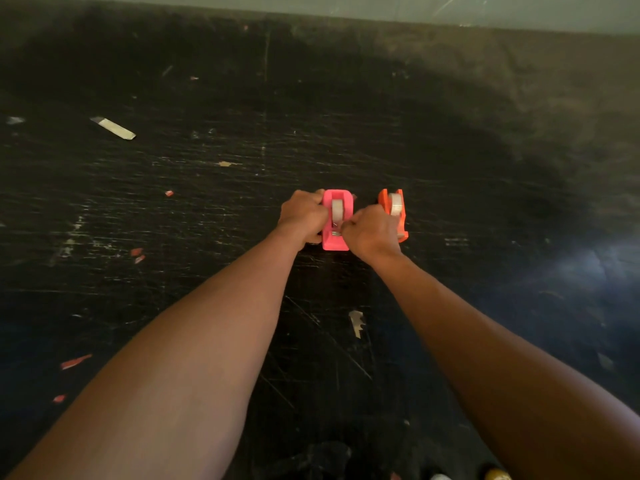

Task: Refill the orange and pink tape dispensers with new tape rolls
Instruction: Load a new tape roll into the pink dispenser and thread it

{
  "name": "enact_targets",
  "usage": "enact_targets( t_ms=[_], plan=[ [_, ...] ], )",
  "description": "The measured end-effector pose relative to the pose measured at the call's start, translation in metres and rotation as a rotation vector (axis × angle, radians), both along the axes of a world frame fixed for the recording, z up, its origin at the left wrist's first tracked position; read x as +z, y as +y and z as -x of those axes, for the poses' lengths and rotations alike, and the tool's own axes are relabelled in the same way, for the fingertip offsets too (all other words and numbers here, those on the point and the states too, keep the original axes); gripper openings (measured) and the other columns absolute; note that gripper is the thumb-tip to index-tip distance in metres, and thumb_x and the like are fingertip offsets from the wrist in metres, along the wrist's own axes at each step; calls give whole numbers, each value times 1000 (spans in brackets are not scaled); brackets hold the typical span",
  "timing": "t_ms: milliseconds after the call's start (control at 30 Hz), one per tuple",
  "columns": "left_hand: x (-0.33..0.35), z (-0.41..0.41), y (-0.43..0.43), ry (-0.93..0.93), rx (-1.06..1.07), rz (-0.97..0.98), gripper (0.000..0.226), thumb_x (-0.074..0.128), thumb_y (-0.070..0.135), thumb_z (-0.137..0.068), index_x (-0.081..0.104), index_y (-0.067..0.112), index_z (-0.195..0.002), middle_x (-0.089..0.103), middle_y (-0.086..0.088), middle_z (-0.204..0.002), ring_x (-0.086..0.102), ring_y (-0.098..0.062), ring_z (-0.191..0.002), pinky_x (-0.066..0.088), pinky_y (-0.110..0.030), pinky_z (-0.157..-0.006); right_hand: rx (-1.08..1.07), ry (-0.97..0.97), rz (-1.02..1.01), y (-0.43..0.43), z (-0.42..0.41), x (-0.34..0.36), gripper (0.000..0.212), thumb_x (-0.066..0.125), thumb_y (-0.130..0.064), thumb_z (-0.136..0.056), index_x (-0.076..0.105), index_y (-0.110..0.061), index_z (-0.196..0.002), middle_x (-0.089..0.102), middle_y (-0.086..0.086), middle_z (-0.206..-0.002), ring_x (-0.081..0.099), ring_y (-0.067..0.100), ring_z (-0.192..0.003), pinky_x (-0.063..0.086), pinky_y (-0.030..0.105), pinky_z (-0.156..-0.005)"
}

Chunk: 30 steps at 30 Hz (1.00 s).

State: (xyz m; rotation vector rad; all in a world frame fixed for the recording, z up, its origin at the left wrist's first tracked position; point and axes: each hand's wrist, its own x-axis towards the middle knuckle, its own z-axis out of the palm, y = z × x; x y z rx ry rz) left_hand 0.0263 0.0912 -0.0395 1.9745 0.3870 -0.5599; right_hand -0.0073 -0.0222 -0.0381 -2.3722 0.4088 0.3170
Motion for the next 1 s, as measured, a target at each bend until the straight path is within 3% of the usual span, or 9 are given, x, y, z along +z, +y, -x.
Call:
enact_targets(
  t_ms=[100,267,333,433,600,833,1000],
  plan=[
    [6,-1,0,62,73,51,31,58,28,-96,64,20,-125,68,-11,-118,68,-25,-101,61,-42,-83,-105,39,-27,4,-4,0,29,68,-25,-90,49,-21,-68,53,-4,-65,48,6,-58,30,20,-49],
    [8,-3,-7,43,35,23,48,65,23,-94,56,24,-141,65,-13,-128,69,-29,-106,60,-47,-89,-171,167,-29,10,-13,4,26,73,-31,-86,52,-17,-79,54,1,-71,50,11,-62,39,25,-52],
    [8,-3,-9,43,53,5,46,66,24,-94,58,24,-139,65,-12,-127,69,-28,-106,61,-47,-87,-244,211,-137,12,-15,4,27,72,-34,-87,52,-16,-81,56,4,-77,55,16,-69,55,34,-69],
    [9,-2,-10,33,69,-16,39,66,26,-94,62,22,-132,65,-11,-126,68,-27,-107,62,-47,-85,-359,271,-304,12,-11,5,31,70,-39,-88,50,-17,-80,57,6,-82,54,19,-73,57,41,-86],
    [11,-3,-12,41,73,-28,28,68,16,-91,69,20,-119,68,-13,-120,70,-30,-103,63,-47,-82,-479,312,-522,10,-6,16,21,73,-25,-86,54,-18,-84,62,4,-80,58,15,-71,47,28,-54],
    [14,-1,-16,61,74,-48,42,65,15,-93,61,22,-135,63,-13,-129,66,-29,-110,60,-46,-88,-513,354,-607,7,13,16,7,66,-12,-92,59,-14,-93,63,7,-81,59,15,-75,50,27,-59],
    [18,0,-14,120,157,25,47,63,13,-93,58,25,-138,62,-15,-129,68,-31,-107,61,-48,-87,-625,369,-741,14,23,13,10,72,-9,-88,67,-8,-97,68,6,-79,63,11,-65,51,22,-47]
  ],
)
